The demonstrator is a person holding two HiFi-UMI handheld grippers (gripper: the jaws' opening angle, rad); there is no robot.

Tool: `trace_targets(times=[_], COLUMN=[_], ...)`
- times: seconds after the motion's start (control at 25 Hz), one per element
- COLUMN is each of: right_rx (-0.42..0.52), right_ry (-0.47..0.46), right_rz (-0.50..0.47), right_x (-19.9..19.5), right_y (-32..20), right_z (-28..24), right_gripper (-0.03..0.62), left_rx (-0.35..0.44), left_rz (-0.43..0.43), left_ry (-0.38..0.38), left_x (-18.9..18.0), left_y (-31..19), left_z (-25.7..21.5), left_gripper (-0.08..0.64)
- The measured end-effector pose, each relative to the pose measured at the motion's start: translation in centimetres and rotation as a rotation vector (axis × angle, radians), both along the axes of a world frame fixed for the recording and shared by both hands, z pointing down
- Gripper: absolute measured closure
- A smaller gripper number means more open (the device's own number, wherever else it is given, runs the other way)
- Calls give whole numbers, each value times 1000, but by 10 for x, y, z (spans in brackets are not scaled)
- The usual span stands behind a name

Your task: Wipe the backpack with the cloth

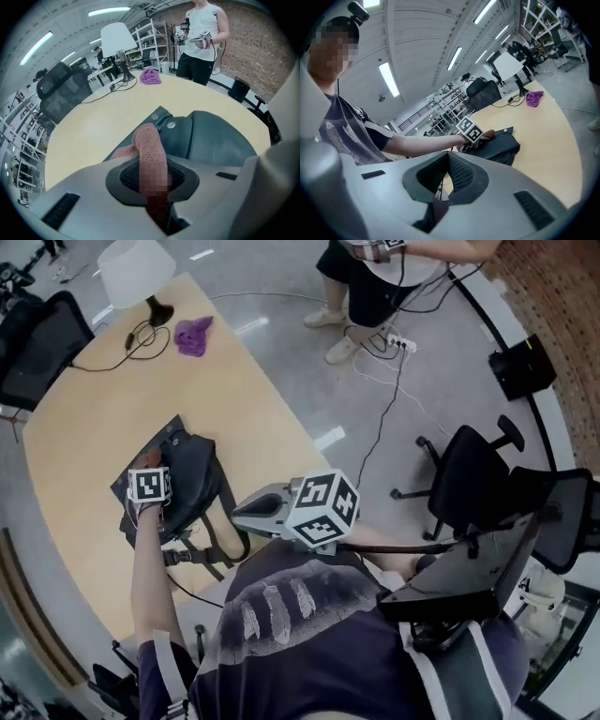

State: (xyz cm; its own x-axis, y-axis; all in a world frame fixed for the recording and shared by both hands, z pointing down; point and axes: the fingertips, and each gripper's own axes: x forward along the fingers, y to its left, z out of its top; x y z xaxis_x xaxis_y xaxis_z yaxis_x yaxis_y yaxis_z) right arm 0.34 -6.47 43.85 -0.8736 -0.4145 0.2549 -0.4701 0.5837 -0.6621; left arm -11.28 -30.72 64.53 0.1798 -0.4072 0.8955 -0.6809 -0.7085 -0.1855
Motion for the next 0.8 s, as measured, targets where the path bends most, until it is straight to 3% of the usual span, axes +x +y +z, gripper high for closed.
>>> trace_targets(times=[0.24,0.32,0.48,0.68,0.76,0.8], right_rx=[-3,-3,2,11,8,6], right_ry=[15,11,7,-8,-13,-14], right_rz=[24,37,37,-13,-14,-17], right_x=[23,28,30,38,42,42], right_y=[10,10,11,26,26,23], right_z=[-3,-4,-5,-5,-2,-1], right_gripper=[591,591,591,591,591,591], left_rx=[-1,-34,-155,-238,-276,-279], left_rz=[119,152,139,-118,-213,-244], left_ry=[5,80,421,896,1004,1001], left_x=[75,100,159,191,192,188], left_y=[-5,0,26,43,43,42], left_z=[-6,-12,-47,-99,-100,-95], left_gripper=[503,503,503,503,503,503])
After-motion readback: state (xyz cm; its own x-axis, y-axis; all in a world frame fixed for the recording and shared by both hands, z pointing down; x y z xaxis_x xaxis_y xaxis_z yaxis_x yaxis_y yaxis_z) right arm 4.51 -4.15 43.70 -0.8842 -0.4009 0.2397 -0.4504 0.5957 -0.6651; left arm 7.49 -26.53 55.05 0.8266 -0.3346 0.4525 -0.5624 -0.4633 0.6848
